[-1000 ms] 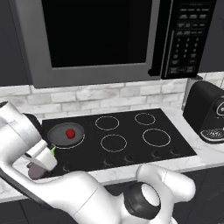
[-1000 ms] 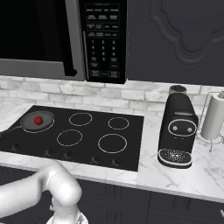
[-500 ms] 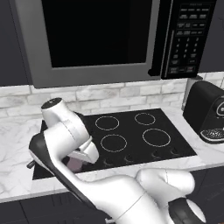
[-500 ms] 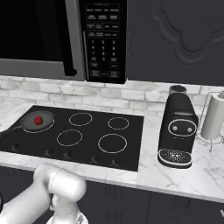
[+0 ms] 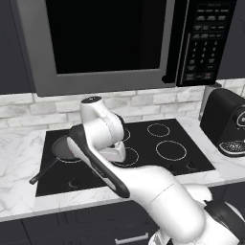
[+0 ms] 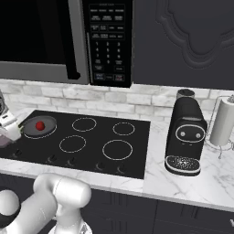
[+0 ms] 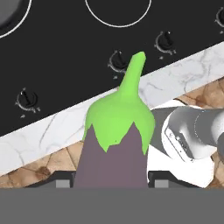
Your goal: Put the eggplant and tomato in the pan. Then turn on the front left burner and set the heat to medium.
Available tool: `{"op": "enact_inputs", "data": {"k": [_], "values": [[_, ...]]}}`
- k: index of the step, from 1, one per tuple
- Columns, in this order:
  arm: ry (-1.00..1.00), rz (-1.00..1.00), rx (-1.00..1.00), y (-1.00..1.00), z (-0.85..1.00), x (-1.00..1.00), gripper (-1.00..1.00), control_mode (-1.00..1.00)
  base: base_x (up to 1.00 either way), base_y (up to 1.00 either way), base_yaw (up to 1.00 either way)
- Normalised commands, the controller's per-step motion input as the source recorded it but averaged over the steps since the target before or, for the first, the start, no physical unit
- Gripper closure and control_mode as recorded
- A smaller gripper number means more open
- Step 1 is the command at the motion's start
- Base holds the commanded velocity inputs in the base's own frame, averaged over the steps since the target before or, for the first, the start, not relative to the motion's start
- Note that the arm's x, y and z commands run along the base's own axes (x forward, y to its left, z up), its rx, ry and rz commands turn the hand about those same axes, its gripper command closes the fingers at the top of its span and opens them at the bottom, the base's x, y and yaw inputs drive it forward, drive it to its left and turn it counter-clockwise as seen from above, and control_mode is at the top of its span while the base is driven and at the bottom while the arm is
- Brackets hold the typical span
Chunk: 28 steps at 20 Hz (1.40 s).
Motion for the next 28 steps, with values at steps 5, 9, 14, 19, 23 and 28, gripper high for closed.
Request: {"op": "enact_inputs", "data": {"k": [5,9,14,19,23,28], "values": [[0.03,0.36,0.04,-0.13,-0.08,0.36,1.0,-1.0,0.0,0.0,0.0],[-0.02,0.36,0.0,-0.02,-0.16,0.07,1.0,-1.0,0.0,0.0,0.0],[-0.21,0.29,0.0,0.0,-0.27,0.0,1.0,-1.0,0.0,0.0,0.0],[-0.28,0.25,0.04,0.0,-0.21,0.19,1.0,-1.0,0.0,0.0,0.0],[-0.18,0.14,0.16,0.0,-0.04,0.47,1.0,-1.0,0.0,0.0,0.0],[-0.02,0.1,0.21,0.0,0.03,0.41,1.0,-1.0,0.0,0.0,0.0]]}}
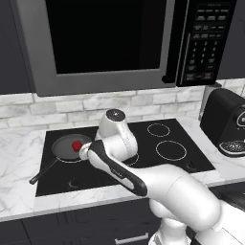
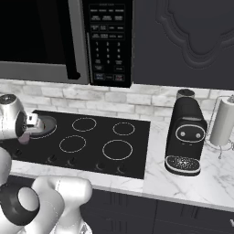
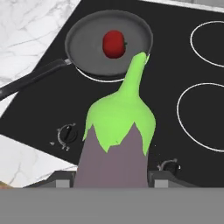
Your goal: Put the eggplant and tomato in the pan. Then turn on the front left burner and set the heat to medium.
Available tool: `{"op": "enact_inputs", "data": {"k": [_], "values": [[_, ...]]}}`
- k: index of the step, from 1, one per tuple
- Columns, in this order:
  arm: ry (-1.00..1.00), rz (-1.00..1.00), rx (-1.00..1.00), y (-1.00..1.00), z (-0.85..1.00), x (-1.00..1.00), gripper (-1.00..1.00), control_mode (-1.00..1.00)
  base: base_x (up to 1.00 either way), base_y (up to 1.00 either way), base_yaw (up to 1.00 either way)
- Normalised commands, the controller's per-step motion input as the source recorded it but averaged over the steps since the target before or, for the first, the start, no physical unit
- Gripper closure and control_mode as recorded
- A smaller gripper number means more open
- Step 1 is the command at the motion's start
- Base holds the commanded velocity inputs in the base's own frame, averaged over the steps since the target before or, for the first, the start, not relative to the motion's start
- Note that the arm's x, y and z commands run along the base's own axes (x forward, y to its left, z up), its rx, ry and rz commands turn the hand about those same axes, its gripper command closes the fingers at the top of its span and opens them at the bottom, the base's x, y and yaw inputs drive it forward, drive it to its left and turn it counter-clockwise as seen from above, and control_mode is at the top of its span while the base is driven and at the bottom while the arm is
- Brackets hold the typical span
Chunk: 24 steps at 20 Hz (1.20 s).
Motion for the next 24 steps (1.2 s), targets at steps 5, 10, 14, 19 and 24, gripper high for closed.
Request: {"op": "enact_inputs", "data": {"k": [5,10,14,19,24], "values": [[0.05,0.04,0.11,0.0,0.0,0.54,1.0,-1.0,0.0,0.0,0.0],[0.05,0.0,0.01,0.1,0.0,0.58,1.0,-1.0,0.0,0.0,0.0],[0.07,0.0,0.0,0.08,0.01,0.62,1.0,-1.0,0.0,0.0,0.0],[0.12,0.0,0.0,0.12,0.02,0.49,1.0,-1.0,0.0,0.0,0.0],[0.06,0.0,0.0,0.23,0.0,0.11,1.0,-1.0,0.0,0.0,0.0]]}}
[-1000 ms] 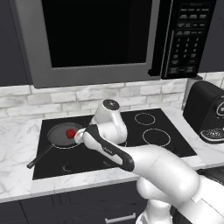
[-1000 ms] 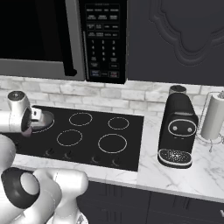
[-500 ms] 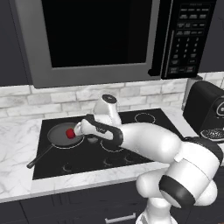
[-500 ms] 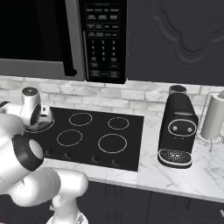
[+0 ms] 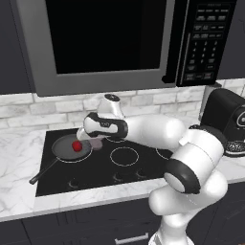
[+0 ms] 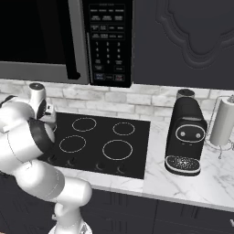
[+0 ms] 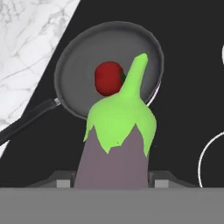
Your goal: Put the eggplant and tomato in the pan. Then turn on the front left burner and set the heat to medium.
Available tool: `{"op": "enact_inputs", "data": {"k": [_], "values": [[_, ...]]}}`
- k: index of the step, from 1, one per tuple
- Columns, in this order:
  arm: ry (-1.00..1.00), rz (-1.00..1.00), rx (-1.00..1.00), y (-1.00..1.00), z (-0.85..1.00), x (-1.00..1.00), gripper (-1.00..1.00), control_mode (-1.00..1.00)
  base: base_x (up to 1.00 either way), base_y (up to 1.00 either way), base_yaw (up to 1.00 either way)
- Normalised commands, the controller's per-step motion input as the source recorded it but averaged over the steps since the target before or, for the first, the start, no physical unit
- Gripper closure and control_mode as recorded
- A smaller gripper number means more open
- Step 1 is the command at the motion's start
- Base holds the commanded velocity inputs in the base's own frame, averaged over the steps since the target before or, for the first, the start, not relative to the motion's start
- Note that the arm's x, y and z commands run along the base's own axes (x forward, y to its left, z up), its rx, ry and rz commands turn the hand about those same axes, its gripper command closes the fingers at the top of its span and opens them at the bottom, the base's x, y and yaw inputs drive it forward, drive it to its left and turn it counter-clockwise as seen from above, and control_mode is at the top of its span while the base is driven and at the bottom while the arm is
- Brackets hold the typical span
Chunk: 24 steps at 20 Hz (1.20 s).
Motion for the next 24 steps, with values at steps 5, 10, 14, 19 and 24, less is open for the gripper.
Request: {"op": "enact_inputs", "data": {"k": [5,10,14,19,24], "values": [[0.0,0.0,0.0,0.23,0.0,0.0,1.0,-1.0,0.0,0.0,0.0],[0.0,0.0,0.0,0.18,0.0,0.02,1.0,-1.0,0.0,0.0,0.0],[0.0,0.0,0.0,0.22,-0.14,0.08,1.0,-1.0,0.0,0.0,0.0],[0.0,0.0,0.0,0.24,-0.19,0.09,1.0,-1.0,0.0,0.0,0.0],[0.0,0.0,0.0,0.12,-0.12,0.05,1.0,-1.0,0.0,0.0,0.0]]}}
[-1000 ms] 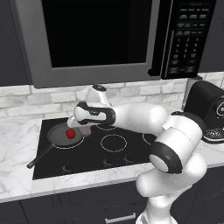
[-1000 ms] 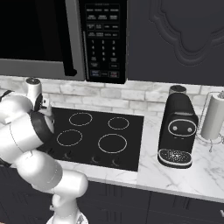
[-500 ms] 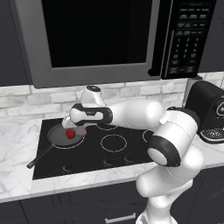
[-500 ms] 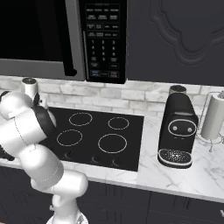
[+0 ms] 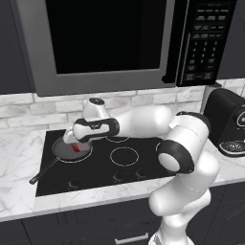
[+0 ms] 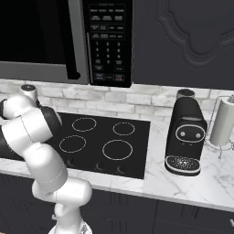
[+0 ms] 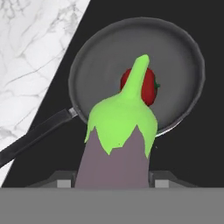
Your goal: Put the eggplant and tomato in the pan. Then turn on the front left burner and set the heat to medium.
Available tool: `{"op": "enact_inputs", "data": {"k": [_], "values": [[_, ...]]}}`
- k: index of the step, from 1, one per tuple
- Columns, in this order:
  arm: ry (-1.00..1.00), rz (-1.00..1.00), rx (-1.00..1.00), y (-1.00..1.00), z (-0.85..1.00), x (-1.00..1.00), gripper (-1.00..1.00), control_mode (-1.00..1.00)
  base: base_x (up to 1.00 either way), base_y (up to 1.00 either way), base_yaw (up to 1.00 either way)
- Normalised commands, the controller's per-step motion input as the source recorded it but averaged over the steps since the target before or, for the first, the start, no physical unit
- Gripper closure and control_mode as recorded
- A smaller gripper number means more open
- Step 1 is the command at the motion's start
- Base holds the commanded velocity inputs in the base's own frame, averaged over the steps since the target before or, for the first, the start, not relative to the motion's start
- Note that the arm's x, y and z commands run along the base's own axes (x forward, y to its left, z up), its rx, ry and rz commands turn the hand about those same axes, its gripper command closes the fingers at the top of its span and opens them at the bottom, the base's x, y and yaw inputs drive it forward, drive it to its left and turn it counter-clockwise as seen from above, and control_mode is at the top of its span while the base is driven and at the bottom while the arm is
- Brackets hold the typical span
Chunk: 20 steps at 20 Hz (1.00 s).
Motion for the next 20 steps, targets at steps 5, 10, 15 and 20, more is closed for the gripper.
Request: {"op": "enact_inputs", "data": {"k": [5,10,15,20], "values": [[0.0,0.0,0.0,0.12,0.0,0.15,1.0,-1.0,0.0,0.0,0.0],[0.0,0.0,-0.02,0.14,0.0,0.27,1.0,-1.0,0.0,0.0,0.0],[0.0,0.0,-0.03,0.18,0.0,0.33,1.0,-1.0,0.0,0.0,0.0],[0.0,0.0,-0.02,0.21,0.0,0.21,1.0,-1.0,0.0,0.0,0.0]]}}
